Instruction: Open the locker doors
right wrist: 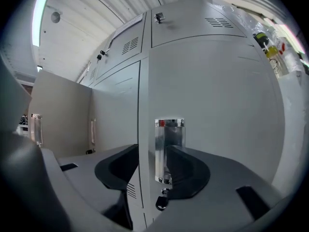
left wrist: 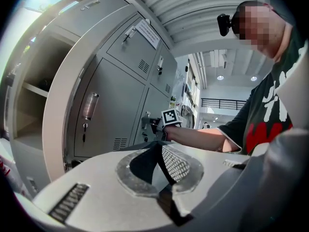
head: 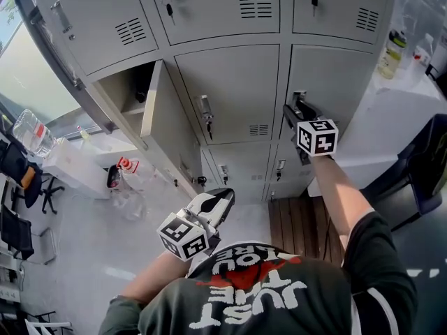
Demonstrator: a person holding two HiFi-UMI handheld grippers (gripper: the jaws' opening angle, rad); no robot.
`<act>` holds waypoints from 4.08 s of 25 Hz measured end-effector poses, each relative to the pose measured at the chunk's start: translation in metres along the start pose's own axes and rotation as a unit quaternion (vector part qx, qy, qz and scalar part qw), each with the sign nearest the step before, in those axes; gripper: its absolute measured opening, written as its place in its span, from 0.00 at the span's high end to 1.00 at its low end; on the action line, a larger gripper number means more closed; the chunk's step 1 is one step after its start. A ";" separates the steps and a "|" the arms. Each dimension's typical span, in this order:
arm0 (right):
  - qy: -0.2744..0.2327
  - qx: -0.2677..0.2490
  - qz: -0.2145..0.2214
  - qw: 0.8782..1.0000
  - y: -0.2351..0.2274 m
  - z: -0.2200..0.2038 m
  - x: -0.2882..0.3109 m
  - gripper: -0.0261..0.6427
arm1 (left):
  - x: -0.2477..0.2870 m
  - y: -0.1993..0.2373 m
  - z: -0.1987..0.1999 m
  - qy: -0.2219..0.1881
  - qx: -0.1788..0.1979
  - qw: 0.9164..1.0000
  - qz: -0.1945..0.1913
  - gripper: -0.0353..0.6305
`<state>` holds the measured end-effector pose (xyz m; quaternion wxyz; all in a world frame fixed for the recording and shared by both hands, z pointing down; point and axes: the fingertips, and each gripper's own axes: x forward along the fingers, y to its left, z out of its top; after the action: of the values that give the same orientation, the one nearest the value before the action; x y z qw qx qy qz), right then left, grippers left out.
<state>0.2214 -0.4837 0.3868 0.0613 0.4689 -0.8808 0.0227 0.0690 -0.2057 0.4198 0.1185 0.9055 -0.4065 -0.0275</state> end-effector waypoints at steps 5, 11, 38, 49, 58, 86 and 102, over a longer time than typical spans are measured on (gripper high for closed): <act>-0.003 -0.006 -0.007 1.000 -0.001 0.003 0.007 0.69 | -0.003 0.002 0.001 -0.002 -0.002 1.000 -0.010 0.95; -0.002 -0.006 0.011 1.000 0.001 0.007 0.015 0.69 | -0.001 0.006 0.007 -0.007 0.003 1.000 -0.009 0.95; -0.010 -0.033 -0.028 0.999 0.007 -0.006 -0.064 0.77 | 0.013 -0.014 0.009 -0.004 0.008 1.000 -0.029 0.95; -0.014 -0.013 -0.019 1.000 0.008 -0.009 -0.105 0.77 | 0.016 -0.027 0.011 -0.004 0.012 0.999 -0.043 0.95; -0.018 -0.001 -0.010 1.000 -0.004 -0.020 -0.143 0.76 | 0.028 -0.037 0.007 -0.002 0.008 0.998 -0.059 0.95; -0.048 0.054 -0.098 0.993 -0.072 -0.035 -0.268 0.79 | 0.070 -0.067 -0.001 0.008 -0.005 0.995 -0.096 0.95; -0.063 0.060 -0.170 0.982 -0.130 -0.041 -0.314 0.84 | 0.080 -0.072 -0.003 0.014 -0.002 0.995 -0.103 0.95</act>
<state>0.5068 -0.2938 0.3848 -0.0198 0.6151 -0.7874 0.0355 0.1760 -0.2185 0.4093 0.1229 0.9426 -0.3093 -0.0279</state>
